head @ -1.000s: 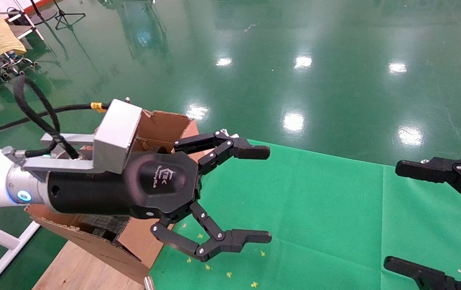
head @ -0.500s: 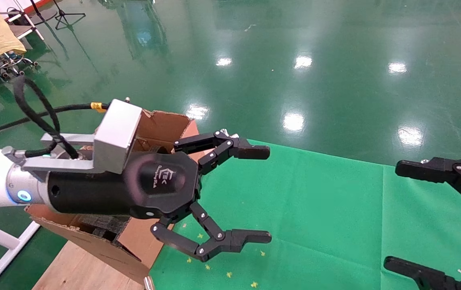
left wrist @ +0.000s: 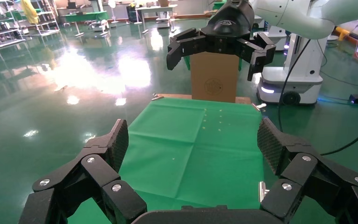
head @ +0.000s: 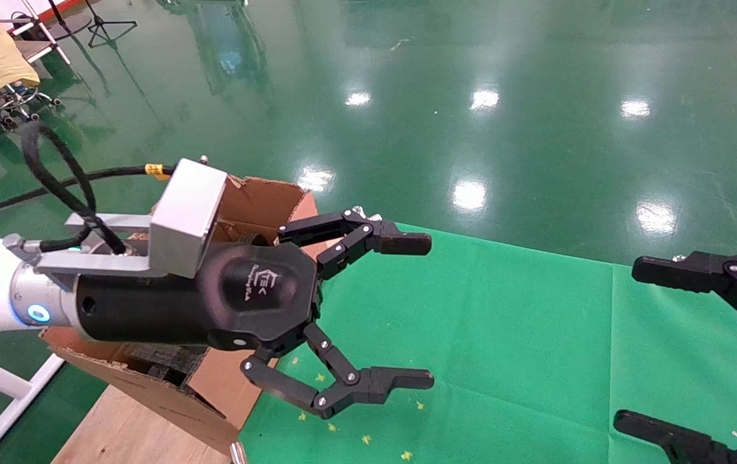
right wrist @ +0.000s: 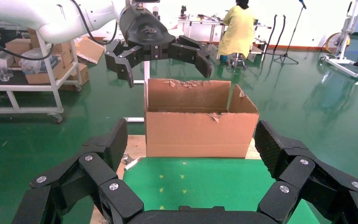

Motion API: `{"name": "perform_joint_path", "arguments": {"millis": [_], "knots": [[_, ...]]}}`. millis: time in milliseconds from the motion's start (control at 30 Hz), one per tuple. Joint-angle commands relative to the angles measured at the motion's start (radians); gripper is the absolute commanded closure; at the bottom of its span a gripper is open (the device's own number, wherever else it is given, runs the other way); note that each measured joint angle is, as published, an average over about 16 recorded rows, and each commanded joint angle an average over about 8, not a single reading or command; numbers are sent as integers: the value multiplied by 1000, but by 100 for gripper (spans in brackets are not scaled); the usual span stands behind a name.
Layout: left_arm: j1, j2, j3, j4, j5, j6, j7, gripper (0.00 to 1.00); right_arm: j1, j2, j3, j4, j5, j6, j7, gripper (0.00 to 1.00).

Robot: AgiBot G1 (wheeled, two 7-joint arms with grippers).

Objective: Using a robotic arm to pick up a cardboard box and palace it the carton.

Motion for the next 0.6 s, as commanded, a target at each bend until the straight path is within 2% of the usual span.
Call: {"name": "perform_joint_path", "arguments": {"millis": [33,600], "knots": [[0,0,0,0,0,0,0,0,0,0,0,0,0,0,0,0],[0,0,0,0,0,0,0,0,0,0,0,0,0,0,0,0]]}}
